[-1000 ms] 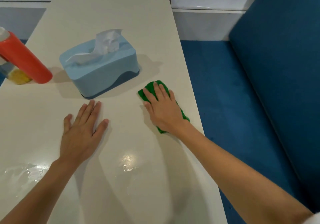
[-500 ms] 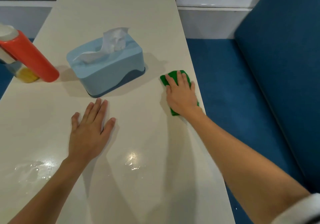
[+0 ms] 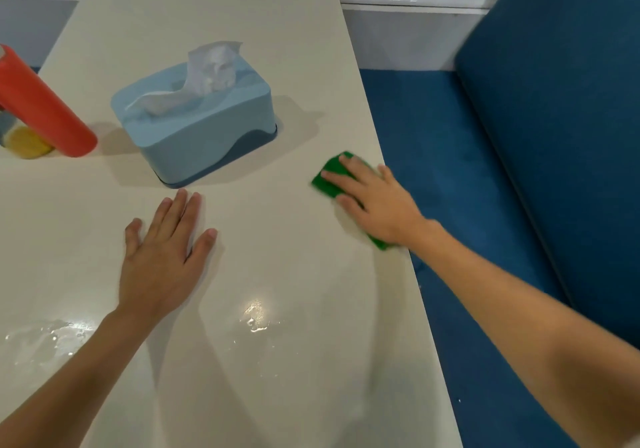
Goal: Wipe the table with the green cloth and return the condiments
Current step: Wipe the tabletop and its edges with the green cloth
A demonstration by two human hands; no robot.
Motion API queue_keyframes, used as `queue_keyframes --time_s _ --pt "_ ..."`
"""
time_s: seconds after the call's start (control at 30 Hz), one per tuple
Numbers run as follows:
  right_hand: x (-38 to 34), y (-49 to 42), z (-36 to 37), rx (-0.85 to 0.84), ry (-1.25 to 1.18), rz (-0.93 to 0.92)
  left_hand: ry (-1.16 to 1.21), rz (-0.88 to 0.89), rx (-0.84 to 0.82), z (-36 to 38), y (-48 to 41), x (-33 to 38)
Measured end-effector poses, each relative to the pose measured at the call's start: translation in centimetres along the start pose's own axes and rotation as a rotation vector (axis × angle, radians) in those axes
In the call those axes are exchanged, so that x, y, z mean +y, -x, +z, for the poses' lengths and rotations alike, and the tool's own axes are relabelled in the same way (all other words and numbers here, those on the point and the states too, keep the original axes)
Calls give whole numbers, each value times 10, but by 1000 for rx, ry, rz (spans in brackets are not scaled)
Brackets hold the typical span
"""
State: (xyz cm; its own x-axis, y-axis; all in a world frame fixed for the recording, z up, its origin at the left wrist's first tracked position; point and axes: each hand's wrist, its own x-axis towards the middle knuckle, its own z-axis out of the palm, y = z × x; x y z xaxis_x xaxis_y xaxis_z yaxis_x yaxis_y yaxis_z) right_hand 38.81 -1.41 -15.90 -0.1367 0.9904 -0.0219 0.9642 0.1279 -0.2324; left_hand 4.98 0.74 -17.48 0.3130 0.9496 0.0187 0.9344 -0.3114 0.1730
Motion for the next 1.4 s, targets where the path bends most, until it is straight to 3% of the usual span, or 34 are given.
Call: queue_keyframes --time_s 0.2,0.27,0.43,0.53,0.7,0.87,1.07,1.23,1.3,1.4 --pt "-30 -61 15 86 29 357 -13 1 2 1 -1 0" --pt "-60 -57 23 102 38 279 -14 0 2 1 -1 0" --pt "-101 13 33 57 -75 -139 4 -8 1 1 -1 -1" --pt "-71 60 25 7 -98 -172 20 -15 -3 0 0 -2" --pt "-18 34 7 39 13 34 -3 -19 -5 -1 -1 1" --pt "-49 -38 19 67 42 258 7 -16 -21 -2 -2 2" --pt "-122 -25 38 14 -4 -70 299 -115 50 -20 3 6" --pt "-122 36 30 -135 -40 -446 162 -158 100 -26 43 -35" --pt "-95 50 23 -149 -36 -461 110 -131 90 -23 54 -47" --pt "-66 40 13 -143 -29 -273 112 -89 78 -18 60 -56"
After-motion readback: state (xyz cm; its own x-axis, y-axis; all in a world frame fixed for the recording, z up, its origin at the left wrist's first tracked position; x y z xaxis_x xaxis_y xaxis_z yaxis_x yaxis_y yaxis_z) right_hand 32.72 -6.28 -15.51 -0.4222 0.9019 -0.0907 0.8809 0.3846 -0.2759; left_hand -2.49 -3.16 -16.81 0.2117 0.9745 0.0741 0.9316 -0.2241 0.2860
